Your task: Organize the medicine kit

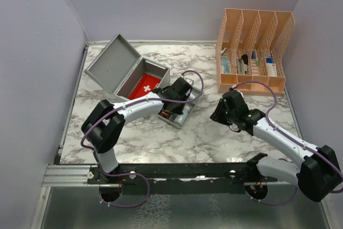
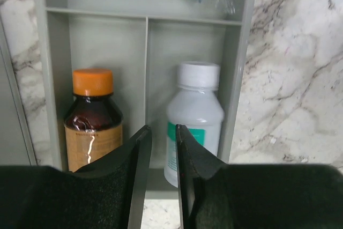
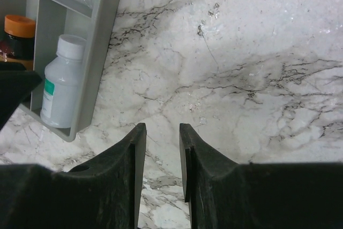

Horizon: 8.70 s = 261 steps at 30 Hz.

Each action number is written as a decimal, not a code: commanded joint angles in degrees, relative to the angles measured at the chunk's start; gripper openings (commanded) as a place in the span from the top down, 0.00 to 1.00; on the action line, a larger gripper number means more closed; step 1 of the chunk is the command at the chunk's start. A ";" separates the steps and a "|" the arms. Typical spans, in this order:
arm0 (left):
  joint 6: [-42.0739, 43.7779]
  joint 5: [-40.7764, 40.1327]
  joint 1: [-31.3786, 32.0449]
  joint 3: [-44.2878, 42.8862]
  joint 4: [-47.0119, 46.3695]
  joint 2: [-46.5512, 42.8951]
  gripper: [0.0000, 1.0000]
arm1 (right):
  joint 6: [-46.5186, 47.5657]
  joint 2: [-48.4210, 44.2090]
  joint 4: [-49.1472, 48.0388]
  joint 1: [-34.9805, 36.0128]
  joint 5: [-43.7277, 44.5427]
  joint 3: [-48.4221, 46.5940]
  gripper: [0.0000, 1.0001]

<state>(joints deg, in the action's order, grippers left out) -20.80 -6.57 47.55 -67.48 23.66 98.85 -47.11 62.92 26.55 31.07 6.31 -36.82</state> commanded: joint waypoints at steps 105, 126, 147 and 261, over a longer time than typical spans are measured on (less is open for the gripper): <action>28.41 9.73 -28.23 -20.77 20.89 -13.65 1.00 | -1.36 -5.92 -2.71 0.22 0.84 3.67 0.69; 32.83 10.29 -30.59 -15.71 18.79 -10.60 1.00 | 1.08 -8.70 -3.02 0.22 -0.81 4.94 0.69; 33.29 9.82 -31.12 -22.57 21.24 -1.31 1.00 | 2.02 -6.94 -5.44 0.18 -1.23 5.68 0.69; 5.10 4.91 -61.28 -18.80 11.30 -19.81 0.31 | 1.10 -5.43 -6.02 0.22 -2.62 3.63 0.69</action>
<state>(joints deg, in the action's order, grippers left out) -13.23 -5.06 -11.25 -84.53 36.69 78.41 -44.93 57.76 22.22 31.07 4.99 -31.97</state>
